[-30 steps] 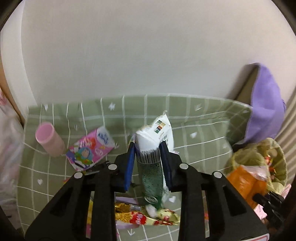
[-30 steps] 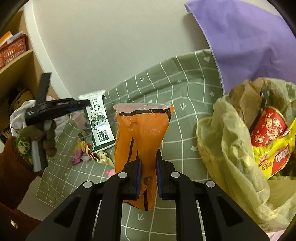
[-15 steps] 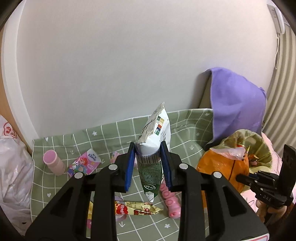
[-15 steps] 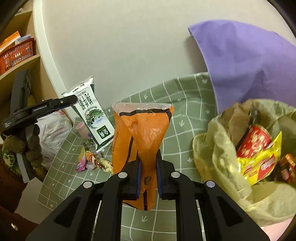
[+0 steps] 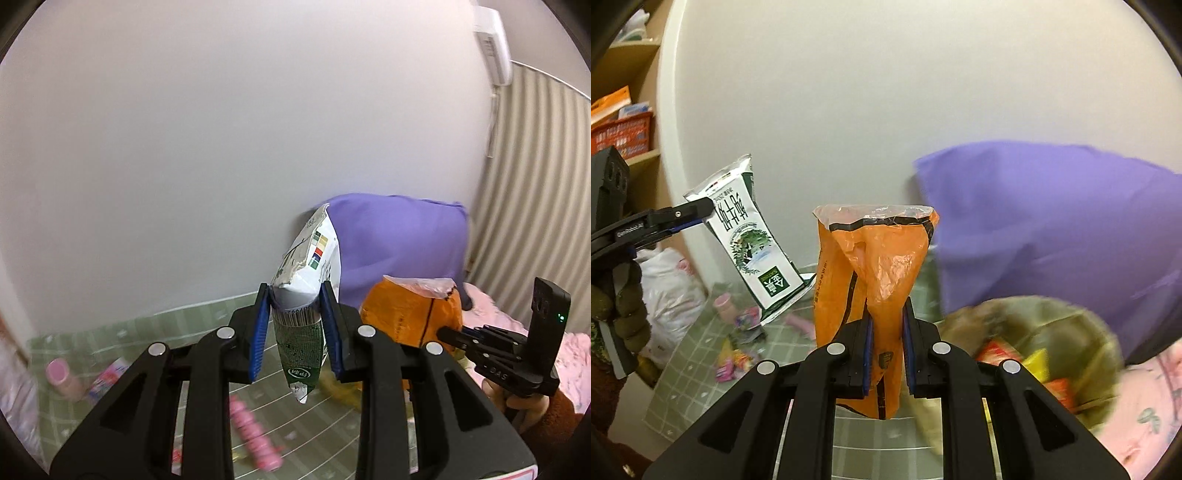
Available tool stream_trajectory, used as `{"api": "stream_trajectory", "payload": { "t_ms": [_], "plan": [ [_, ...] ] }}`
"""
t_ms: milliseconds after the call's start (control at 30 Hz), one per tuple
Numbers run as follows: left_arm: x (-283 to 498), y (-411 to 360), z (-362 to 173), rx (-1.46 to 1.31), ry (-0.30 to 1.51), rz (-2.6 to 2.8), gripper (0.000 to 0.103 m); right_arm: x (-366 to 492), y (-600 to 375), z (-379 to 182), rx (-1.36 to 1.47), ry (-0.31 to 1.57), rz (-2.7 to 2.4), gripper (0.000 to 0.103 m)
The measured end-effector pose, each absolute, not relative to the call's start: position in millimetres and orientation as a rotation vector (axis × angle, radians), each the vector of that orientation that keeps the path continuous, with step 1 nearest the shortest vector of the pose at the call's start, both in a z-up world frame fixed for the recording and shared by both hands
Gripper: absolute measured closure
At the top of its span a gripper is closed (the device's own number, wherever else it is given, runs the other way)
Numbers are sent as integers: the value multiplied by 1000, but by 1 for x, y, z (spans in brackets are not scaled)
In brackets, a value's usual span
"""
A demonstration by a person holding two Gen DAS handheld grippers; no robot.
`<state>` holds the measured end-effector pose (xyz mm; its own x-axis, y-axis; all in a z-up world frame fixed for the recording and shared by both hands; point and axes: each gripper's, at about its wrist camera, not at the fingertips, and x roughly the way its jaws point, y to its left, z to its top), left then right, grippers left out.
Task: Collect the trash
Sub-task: 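Carry the milk carton and orange bag with both tools over the trash bag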
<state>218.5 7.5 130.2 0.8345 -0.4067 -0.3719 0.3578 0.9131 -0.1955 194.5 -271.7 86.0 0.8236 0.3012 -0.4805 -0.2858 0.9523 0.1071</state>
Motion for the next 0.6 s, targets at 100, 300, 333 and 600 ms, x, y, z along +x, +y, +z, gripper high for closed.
{"api": "stream_trajectory", "payload": {
  "t_ms": [100,300,333,600],
  "plan": [
    [223,-25,137,-105,404,-481,77,184,-297,97,8,493,247,89],
    [237,-85,142,-100,398,-623,77,171,-347,110,-1,471,139,89],
    [241,-96,141,-97,401,-645,77,170,-352,110,1,472,131,89],
    [276,-154,92,-104,553,-728,77,188,-383,79,14,555,114,89]
  ]
}}
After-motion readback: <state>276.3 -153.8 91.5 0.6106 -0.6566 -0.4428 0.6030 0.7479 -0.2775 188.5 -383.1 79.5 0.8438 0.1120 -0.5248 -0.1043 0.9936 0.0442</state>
